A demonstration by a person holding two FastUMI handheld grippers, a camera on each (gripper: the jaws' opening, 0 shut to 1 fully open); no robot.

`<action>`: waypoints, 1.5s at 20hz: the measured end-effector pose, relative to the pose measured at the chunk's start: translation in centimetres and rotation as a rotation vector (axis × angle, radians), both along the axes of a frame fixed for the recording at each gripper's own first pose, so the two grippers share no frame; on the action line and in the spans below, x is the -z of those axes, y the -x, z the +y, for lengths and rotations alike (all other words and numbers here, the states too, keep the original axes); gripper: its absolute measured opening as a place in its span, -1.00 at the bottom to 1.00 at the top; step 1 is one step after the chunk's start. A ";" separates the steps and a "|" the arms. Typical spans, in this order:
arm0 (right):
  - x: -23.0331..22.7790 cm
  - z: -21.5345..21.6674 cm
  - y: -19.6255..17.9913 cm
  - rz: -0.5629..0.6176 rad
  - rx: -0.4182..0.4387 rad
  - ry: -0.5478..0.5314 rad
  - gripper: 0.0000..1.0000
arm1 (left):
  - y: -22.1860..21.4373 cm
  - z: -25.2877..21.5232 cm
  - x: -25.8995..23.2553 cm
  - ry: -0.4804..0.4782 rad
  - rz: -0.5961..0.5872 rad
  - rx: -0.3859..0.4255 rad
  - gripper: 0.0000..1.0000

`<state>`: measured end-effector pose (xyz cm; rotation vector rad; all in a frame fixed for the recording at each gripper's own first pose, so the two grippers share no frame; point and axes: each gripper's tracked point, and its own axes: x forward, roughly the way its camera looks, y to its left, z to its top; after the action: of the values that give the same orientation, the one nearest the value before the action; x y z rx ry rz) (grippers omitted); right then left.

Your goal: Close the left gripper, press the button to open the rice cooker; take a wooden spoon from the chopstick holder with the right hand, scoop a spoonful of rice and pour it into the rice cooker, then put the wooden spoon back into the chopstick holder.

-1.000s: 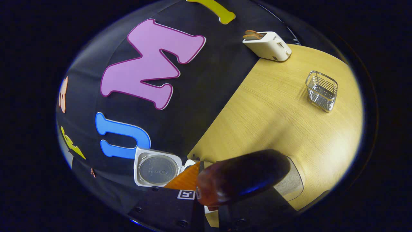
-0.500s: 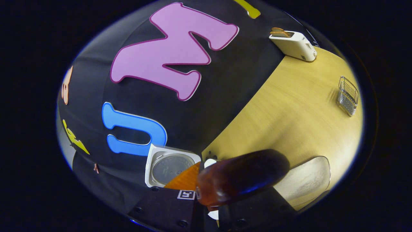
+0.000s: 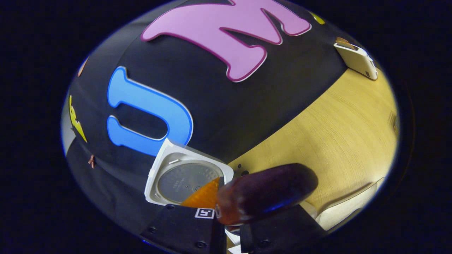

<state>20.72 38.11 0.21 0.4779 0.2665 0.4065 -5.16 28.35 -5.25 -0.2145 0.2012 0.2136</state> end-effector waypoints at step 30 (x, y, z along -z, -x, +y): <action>8.0 12.1 4.0 -0.704 -0.305 1.090 -0.80 | 1.2 2.0 0.5 0.055 -0.108 -0.058 0.89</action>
<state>16.73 50.25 -7.80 -0.7847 -0.1487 0.6271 -6.35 30.35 -5.74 -0.2860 0.0938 0.2537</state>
